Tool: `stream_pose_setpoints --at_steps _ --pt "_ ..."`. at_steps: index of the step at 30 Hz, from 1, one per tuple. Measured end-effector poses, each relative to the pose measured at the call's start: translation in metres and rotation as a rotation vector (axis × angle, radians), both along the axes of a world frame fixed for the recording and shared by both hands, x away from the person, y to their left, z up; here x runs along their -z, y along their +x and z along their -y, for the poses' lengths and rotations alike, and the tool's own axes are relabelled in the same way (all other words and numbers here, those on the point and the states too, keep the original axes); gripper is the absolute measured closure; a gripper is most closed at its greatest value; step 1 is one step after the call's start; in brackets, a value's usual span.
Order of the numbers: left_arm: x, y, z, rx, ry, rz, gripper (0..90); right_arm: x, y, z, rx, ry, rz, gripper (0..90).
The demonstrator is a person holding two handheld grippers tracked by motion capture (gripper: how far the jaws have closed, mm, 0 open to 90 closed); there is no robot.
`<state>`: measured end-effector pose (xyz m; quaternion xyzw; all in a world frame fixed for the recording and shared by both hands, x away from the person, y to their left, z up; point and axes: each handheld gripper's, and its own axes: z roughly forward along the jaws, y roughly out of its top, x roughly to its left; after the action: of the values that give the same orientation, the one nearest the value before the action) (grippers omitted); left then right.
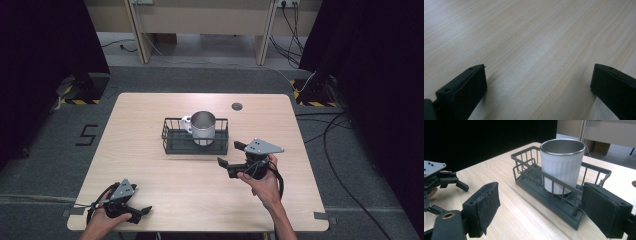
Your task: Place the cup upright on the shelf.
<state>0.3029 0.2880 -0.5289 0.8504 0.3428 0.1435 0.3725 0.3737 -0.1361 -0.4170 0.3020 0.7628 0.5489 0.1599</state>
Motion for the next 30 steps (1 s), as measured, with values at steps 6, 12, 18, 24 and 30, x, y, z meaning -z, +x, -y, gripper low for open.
stream_pose_setpoints --at_steps 6,12,18,24,30 --pt "0.0 0.0 0.0 0.0 0.001 0.0 0.0 0.005 -0.007 0.003 0.008 -0.002 -0.004 15.9" --pt "0.0 0.0 0.0 0.0 0.0 0.0 0.0 0.009 -0.014 0.006 0.011 0.004 -0.002 15.9" --pt "0.0 0.0 0.0 0.0 0.0 0.0 0.0 0.014 -0.021 0.008 0.021 -0.007 0.004 16.0" --pt "0.0 0.0 0.0 0.0 0.0 0.0 0.0 0.019 -0.028 0.011 0.026 -0.01 0.002 16.0" --pt "0.0 0.0 0.0 0.0 0.0 0.0 0.0 0.023 -0.033 0.011 0.026 -0.006 0.002 16.1"
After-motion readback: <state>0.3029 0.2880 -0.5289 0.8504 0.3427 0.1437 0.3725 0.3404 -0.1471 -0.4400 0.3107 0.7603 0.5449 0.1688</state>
